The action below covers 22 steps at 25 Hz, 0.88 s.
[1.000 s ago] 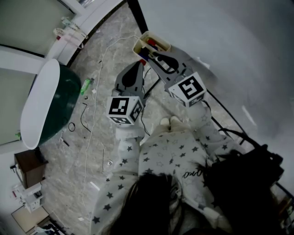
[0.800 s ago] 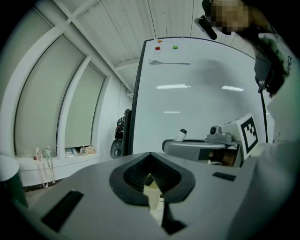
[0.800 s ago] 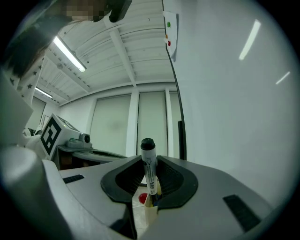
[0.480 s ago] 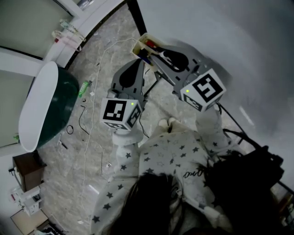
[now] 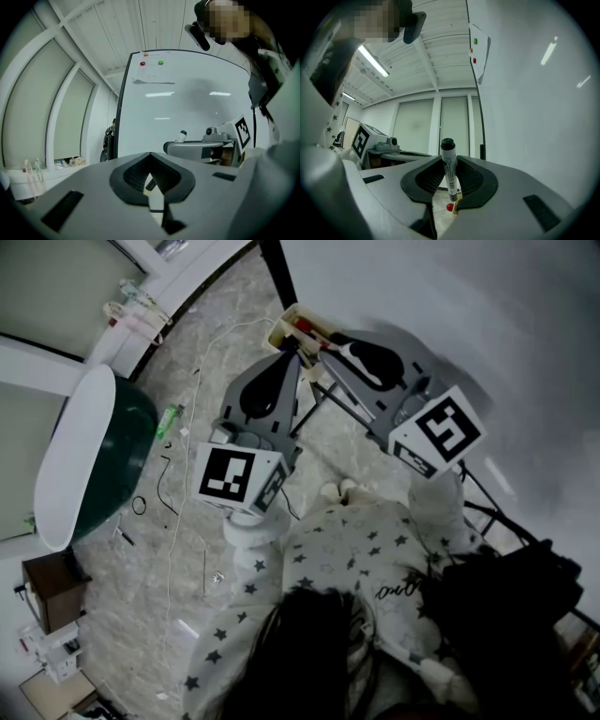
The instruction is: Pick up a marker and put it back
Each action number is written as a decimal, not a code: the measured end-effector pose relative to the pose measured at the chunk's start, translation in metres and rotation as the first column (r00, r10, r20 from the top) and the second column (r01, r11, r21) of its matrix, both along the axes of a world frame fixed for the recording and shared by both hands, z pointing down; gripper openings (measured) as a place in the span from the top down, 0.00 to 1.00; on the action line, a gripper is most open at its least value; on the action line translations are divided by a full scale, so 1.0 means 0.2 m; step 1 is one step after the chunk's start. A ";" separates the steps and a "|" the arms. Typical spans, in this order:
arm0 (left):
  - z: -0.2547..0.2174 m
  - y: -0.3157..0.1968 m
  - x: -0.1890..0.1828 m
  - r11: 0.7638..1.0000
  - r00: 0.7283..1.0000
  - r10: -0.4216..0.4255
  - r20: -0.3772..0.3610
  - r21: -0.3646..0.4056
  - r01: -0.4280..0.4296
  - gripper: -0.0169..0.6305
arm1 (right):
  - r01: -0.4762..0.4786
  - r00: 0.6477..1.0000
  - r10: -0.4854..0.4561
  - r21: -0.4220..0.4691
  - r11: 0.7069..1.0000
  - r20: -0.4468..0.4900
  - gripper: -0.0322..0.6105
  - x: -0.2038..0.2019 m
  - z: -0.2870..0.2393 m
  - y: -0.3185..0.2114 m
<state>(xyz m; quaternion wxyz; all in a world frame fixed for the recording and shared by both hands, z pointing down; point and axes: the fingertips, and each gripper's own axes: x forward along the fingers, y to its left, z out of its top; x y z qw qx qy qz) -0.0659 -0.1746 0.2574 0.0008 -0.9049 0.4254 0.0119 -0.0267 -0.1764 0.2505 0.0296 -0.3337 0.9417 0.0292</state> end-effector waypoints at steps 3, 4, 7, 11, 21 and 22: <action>0.01 0.00 0.00 1.000 1.000 0.000 -0.005 -0.003 0.000 0.97 | -0.001 1.000 0.001 -0.003 1.000 0.000 0.82 0.00 0.00 0.00; 0.01 0.00 0.00 1.000 1.000 0.001 -0.002 -0.003 -0.001 0.97 | 0.000 1.000 0.000 -0.002 1.000 0.000 0.82 0.00 0.00 0.00; 0.01 0.01 0.01 1.000 1.000 0.005 0.009 -0.001 -0.005 0.97 | 0.007 1.000 -0.007 -0.001 1.000 -0.003 0.82 0.00 0.00 0.01; 0.00 0.01 0.01 1.000 1.000 0.001 0.009 0.002 -0.001 0.97 | 0.015 1.000 -0.015 0.001 1.000 0.002 0.82 0.00 -0.01 0.02; -0.02 0.04 0.00 1.000 1.000 -0.019 -0.003 0.009 0.019 0.97 | 0.021 1.000 -0.022 0.006 1.000 0.006 0.82 0.02 -0.02 0.05; -0.02 0.04 0.00 1.000 1.000 -0.020 -0.003 0.007 0.020 0.97 | 0.022 1.000 -0.022 0.004 1.000 0.006 0.82 0.02 -0.02 0.05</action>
